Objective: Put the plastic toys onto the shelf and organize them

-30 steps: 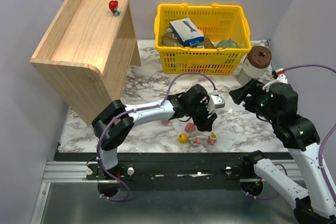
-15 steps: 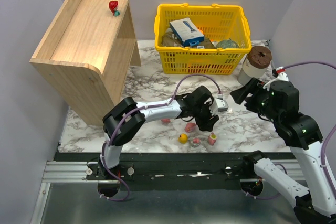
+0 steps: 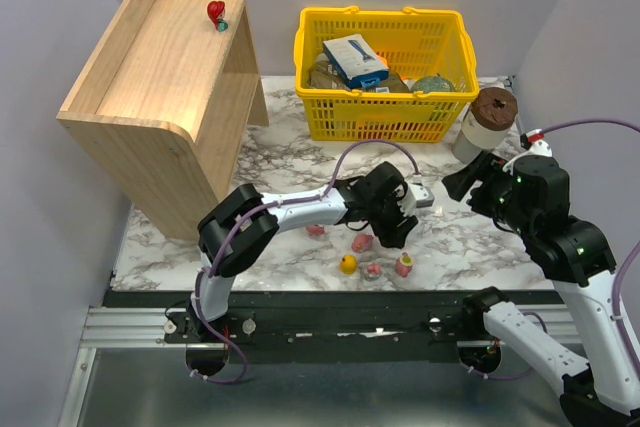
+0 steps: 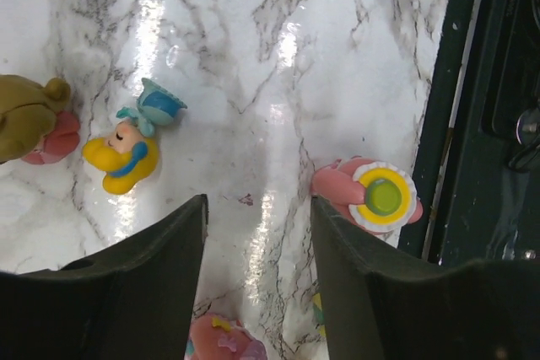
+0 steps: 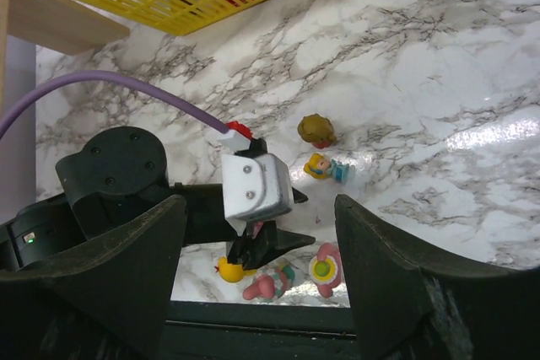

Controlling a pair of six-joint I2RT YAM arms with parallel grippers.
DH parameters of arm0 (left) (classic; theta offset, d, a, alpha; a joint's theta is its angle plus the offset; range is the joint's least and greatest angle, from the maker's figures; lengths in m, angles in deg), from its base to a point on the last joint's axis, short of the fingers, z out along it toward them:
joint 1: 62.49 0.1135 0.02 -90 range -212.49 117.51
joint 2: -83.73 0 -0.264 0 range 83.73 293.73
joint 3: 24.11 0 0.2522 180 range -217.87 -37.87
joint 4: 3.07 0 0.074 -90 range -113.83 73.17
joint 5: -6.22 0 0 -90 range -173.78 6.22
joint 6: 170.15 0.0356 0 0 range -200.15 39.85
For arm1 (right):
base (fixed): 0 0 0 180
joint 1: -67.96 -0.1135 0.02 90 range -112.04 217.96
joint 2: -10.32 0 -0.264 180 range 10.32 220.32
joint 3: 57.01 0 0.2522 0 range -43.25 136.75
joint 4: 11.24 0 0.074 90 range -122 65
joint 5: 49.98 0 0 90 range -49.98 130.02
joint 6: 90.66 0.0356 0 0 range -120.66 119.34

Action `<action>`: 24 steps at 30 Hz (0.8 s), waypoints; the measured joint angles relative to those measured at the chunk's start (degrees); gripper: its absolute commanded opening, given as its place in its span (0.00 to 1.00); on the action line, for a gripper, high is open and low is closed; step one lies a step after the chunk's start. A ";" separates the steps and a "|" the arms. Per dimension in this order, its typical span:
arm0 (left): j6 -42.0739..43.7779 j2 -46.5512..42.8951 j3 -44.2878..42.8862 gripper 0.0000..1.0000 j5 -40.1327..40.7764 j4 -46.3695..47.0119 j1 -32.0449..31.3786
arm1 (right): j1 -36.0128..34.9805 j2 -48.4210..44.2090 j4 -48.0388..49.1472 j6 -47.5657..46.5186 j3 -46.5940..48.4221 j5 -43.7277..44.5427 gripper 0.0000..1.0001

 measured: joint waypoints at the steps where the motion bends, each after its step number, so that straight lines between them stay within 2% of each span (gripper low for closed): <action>1: -1.64 0.00 -0.31 0.64 0.61 -0.04 0.26 | 0.00 0.02 -0.15 0.00 0.00 0.24 0.79; 7: -15.41 -0.24 -1.40 0.67 3.43 1.11 3.21 | 0.00 0.46 -1.81 0.52 -1.16 1.38 0.77; 13: -28.17 -4.37 3.41 0.69 5.46 3.34 7.52 | 0.00 4.48 -1.33 3.23 -9.22 -1.31 0.73; 18: -33.33 -7.41 4.09 0.70 7.78 3.32 9.44 | 0.00 9.05 3.06 7.41 -17.81 -6.71 0.71; 24: -35.58 -9.88 4.11 0.72 9.31 2.82 9.79 | 0.44 13.44 10.60 13.49 -23.67 -12.31 0.67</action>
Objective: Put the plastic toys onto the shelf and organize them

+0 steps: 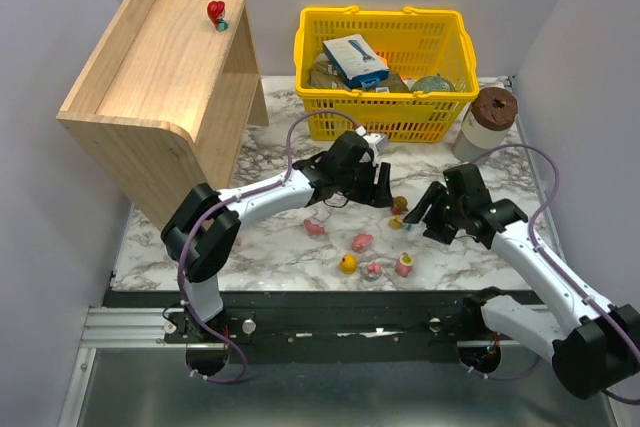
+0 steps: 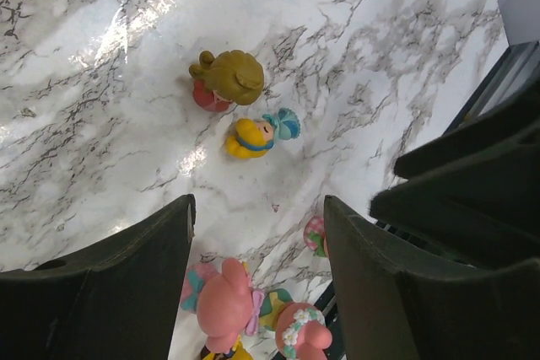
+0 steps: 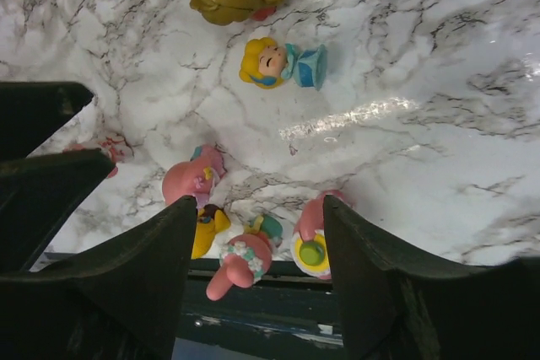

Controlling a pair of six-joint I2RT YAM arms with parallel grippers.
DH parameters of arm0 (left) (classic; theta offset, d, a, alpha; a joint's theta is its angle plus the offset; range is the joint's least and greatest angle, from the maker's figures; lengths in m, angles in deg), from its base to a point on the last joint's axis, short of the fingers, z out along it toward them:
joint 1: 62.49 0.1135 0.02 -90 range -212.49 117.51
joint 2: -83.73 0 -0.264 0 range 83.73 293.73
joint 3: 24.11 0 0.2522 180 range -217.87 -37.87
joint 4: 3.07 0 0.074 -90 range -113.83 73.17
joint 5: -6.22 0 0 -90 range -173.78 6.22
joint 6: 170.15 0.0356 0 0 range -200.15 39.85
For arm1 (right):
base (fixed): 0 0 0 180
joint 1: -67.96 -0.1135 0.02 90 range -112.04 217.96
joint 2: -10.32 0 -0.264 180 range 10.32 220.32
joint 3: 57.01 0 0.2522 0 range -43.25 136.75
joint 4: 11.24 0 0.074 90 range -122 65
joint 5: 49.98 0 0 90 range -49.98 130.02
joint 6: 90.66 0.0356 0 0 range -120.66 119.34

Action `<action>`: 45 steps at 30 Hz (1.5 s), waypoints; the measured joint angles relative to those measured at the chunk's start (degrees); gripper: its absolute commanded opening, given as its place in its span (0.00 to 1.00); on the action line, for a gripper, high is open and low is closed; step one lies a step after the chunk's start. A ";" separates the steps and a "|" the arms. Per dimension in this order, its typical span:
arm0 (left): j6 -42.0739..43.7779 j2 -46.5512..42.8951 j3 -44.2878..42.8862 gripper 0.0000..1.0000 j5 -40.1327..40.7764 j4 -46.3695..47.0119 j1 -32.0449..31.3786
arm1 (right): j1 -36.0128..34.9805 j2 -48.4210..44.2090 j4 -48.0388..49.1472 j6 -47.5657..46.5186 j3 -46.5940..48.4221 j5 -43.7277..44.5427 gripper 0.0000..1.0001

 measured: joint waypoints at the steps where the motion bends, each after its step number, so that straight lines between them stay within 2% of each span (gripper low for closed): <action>1: -0.17 -0.24 0.02 0.72 0.09 -0.04 0.07 | 0.35 0.87 1.31 0.92 -0.85 -0.63 0.65; 7: -1.22 -2.36 0.70 0.72 0.13 -0.11 1.36 | 3.37 7.76 6.97 4.07 -2.97 -2.03 0.57; 14: -1.44 -2.60 0.85 0.72 0.11 -0.31 2.58 | 5.20 13.44 12.37 3.58 -3.93 -2.03 0.51; 29: -1.42 -2.60 0.92 0.72 -1.25 -0.96 4.44 | 5.51 21.92 16.72 1.99 -3.93 -0.72 0.40; 33: -1.44 -2.60 0.94 0.72 -1.49 -0.96 4.68 | 5.53 22.86 18.62 2.03 -3.93 -0.68 0.34; 36: -1.44 -2.62 1.05 0.72 -1.55 -0.96 4.79 | 5.57 23.74 20.11 1.95 -3.93 -0.55 0.26; 39: -1.46 -2.62 1.38 0.72 -1.62 -1.01 4.87 | 5.57 24.17 21.05 1.95 -3.93 -0.57 0.11; 40: -1.49 -2.62 1.44 0.72 -1.64 -1.01 4.87 | 5.57 24.17 21.38 1.92 -3.93 -0.46 0.03; 45: -1.92 -2.95 2.03 0.72 -1.97 -1.07 4.87 | 5.57 24.48 21.27 1.44 -4.92 -0.28 0.00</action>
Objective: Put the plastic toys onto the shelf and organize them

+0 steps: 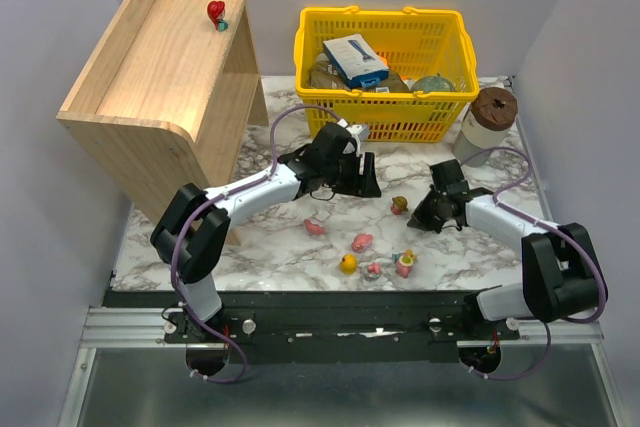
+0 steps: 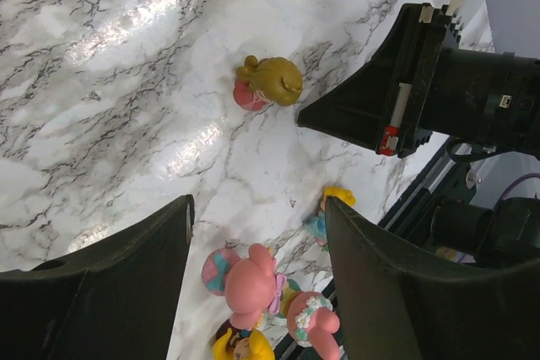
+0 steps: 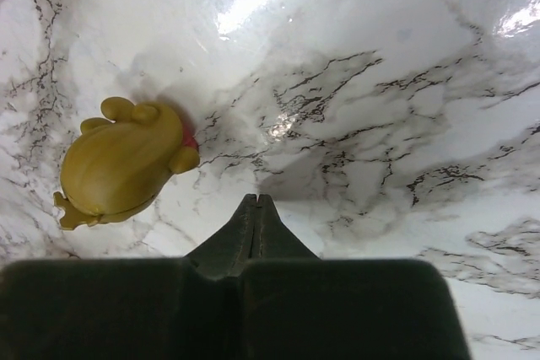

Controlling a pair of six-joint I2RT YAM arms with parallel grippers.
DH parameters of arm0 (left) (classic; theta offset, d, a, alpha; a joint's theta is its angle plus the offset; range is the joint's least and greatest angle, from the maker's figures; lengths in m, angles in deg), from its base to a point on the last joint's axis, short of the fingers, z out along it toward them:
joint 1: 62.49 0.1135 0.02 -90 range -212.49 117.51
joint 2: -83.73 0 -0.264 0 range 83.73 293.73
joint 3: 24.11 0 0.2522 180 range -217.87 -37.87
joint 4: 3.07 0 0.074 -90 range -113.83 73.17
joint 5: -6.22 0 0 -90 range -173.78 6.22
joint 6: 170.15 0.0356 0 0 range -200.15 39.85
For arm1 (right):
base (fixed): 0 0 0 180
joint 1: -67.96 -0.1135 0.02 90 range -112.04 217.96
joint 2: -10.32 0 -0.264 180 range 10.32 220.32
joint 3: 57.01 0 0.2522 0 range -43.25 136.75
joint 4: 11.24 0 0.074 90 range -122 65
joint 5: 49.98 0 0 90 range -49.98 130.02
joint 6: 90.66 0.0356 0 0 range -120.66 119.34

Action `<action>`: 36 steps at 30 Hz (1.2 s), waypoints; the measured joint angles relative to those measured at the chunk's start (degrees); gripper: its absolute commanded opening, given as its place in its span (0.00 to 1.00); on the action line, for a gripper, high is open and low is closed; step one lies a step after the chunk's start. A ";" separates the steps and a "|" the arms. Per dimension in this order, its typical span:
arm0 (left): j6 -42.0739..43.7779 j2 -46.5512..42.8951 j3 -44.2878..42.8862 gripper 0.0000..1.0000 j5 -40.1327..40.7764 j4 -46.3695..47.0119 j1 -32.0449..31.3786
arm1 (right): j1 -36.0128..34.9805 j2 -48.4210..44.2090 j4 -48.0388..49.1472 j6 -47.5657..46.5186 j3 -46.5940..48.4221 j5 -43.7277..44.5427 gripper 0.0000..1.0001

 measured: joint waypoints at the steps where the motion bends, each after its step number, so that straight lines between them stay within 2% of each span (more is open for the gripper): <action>1: -0.13 -0.07 0.02 0.72 -0.13 0.00 0.00 | 0.00 -0.04 0.00 -0.11 -0.07 -0.02 0.01; 7: -1.05 -0.31 0.44 0.72 -1.46 0.20 0.00 | 0.00 -1.68 -0.02 -1.46 -0.26 -0.04 0.01; 9: -1.36 -0.33 0.74 0.72 -1.73 0.20 0.00 | 0.00 -2.95 -0.04 -2.14 -0.48 -0.07 0.12; 10: -1.44 -0.33 0.92 0.72 -1.84 0.17 0.00 | 0.00 -3.63 -0.09 -2.51 -0.61 -0.11 0.24; 12: -1.62 -0.33 1.22 0.72 -2.01 0.20 0.00 | 0.00 -4.96 -0.50 -3.56 -0.90 -0.74 0.32; 13: -1.66 -0.33 1.31 0.73 -2.05 0.17 0.00 | 0.00 -5.70 -0.85 -4.15 -1.03 -1.05 0.44; 15: -1.81 -0.42 1.51 0.72 -2.12 0.20 0.00 | 0.00 -7.48 -1.44 -4.85 -1.55 -2.08 0.55; 17: -1.88 -0.59 1.68 0.73 -2.16 0.17 0.00 | 0.00 -9.62 -2.51 -5.51 -2.36 -3.41 0.74; 18: -1.99 -0.76 1.70 0.73 -2.19 0.17 0.00 | 0.00 -10.78 -3.08 -5.29 -2.82 -4.17 0.76; 26: -2.49 -1.84 2.27 0.72 -2.27 0.22 0.00 | 0.00 -19.02 -8.41 0.76 -8.28 -10.27 0.77; 36: -2.97 -3.32 3.23 0.72 -2.16 0.11 0.00 | 0.00 -19.67 -9.18 10.40 -12.44 -13.97 0.72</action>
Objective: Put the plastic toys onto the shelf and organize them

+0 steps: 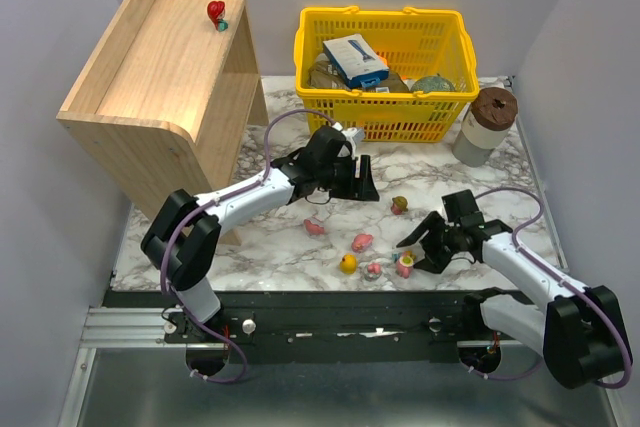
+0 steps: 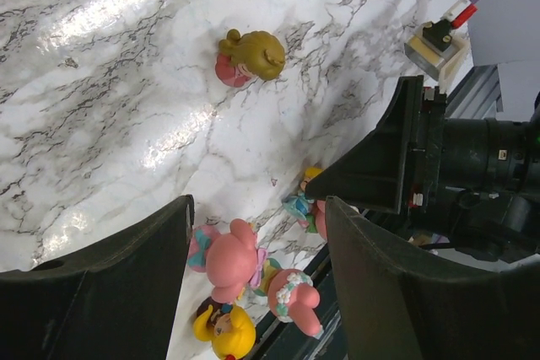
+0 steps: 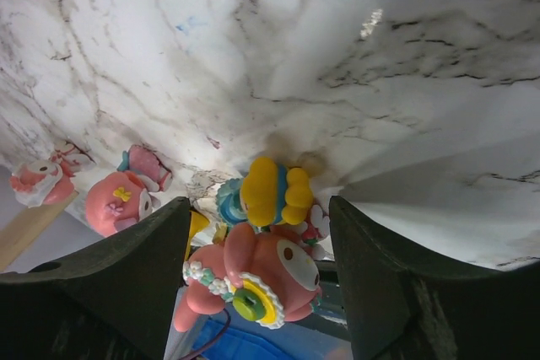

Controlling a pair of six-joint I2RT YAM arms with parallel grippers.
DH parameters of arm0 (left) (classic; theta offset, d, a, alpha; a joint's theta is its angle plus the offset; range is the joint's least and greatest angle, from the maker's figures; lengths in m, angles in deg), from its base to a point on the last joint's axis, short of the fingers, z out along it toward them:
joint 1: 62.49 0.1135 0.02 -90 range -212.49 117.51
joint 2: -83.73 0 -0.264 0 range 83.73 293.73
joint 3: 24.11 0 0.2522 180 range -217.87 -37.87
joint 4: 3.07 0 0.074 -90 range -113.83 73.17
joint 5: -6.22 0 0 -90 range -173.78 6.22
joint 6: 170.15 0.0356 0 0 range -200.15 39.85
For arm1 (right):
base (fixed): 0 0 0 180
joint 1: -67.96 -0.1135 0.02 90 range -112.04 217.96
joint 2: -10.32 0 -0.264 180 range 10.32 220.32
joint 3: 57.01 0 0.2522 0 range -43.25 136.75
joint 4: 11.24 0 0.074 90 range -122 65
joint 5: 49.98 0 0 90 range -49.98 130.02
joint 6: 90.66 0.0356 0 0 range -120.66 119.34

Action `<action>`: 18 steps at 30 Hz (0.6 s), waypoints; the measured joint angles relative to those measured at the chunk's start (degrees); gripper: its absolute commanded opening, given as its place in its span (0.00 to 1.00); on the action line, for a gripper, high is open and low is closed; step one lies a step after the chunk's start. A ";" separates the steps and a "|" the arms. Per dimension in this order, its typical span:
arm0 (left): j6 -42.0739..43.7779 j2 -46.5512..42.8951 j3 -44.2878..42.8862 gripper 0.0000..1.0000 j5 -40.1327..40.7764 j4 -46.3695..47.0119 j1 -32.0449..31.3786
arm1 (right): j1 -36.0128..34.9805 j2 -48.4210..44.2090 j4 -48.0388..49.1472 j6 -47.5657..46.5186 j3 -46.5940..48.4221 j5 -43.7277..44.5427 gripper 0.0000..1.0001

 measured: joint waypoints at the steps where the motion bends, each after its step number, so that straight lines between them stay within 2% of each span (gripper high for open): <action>1: -0.02 -0.13 0.00 0.73 0.04 0.00 0.00 | 0.00 0.00 0.02 0.63 -0.35 -0.02 0.71; 4: -0.02 -0.70 0.11 0.72 0.39 -0.04 0.00 | 0.00 0.39 0.26 2.36 -1.25 -0.04 0.64; 10: -0.02 -0.98 0.20 0.73 1.05 -0.61 0.00 | 0.00 3.54 3.21 4.39 -1.42 0.07 0.37; 11: -0.02 -1.07 0.20 0.73 1.14 -0.81 0.00 | 0.00 3.98 3.67 4.48 -1.40 0.35 0.28; 13: 0.00 -1.40 0.26 0.73 1.25 -1.44 0.00 | -0.02 4.37 4.09 4.33 -1.22 0.59 0.19; 14: 0.02 -1.53 0.26 0.73 1.29 -1.66 0.00 | 0.00 4.61 4.17 4.09 -0.98 0.98 0.09; 16: 0.04 -1.86 0.26 0.73 1.31 -1.88 0.00 | -0.02 5.05 4.44 3.21 -0.31 1.77 0.01; 18: 0.11 -2.16 0.26 0.73 1.31 -2.12 0.00 | 0.00 5.18 4.83 1.64 0.55 2.93 0.00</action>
